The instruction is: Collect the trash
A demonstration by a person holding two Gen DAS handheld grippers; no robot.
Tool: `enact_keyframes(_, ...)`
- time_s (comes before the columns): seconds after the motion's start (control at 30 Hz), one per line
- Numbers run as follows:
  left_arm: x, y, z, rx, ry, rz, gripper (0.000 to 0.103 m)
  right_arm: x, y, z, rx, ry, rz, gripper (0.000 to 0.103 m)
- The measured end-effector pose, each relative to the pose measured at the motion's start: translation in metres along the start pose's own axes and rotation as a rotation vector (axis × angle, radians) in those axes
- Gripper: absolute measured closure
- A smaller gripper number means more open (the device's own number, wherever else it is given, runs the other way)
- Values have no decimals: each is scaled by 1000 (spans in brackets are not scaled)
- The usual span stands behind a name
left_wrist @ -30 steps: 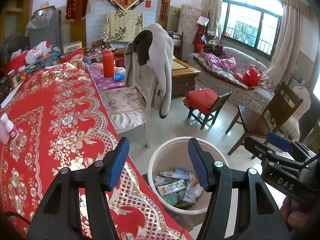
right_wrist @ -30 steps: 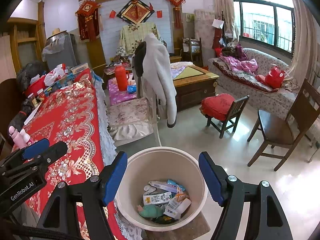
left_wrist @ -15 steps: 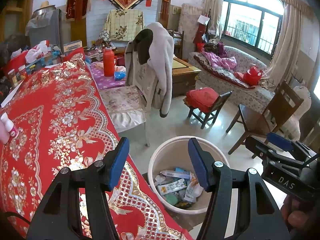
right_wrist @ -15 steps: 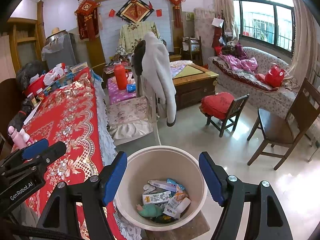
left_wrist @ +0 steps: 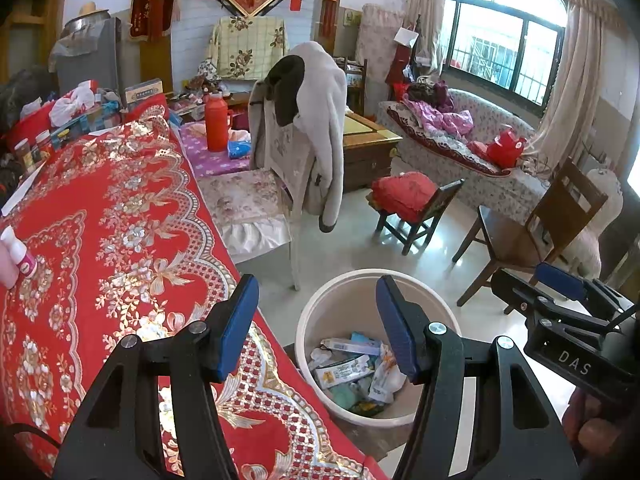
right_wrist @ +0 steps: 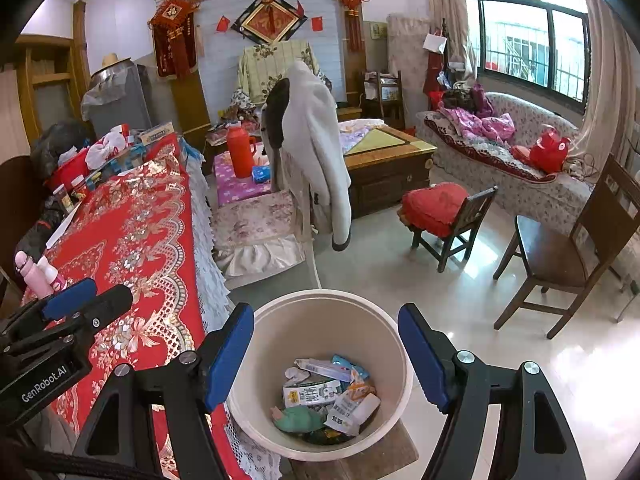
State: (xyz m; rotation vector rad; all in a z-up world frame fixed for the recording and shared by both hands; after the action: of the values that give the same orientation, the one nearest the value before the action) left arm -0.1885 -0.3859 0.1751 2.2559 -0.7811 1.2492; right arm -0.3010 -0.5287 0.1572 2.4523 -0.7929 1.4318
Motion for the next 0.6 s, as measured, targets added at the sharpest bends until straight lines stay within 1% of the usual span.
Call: enact_keyframes(0.6,-5,1,7,-15,-15,3,43,-1,4,1,-2,-8,2,30)
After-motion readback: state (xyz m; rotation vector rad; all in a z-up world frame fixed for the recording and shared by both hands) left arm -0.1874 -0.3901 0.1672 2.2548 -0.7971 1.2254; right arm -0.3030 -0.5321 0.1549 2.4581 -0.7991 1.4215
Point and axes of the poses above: each gripper's, at about its wrist camera, not at the fingertips, and z roughly the way its jaws point, y to its right, x to its top, the point moved 1 cm from there along z, roughly the way its jaws point, and after that the axes turned 11 degrees about y, right-handed, at the moved point
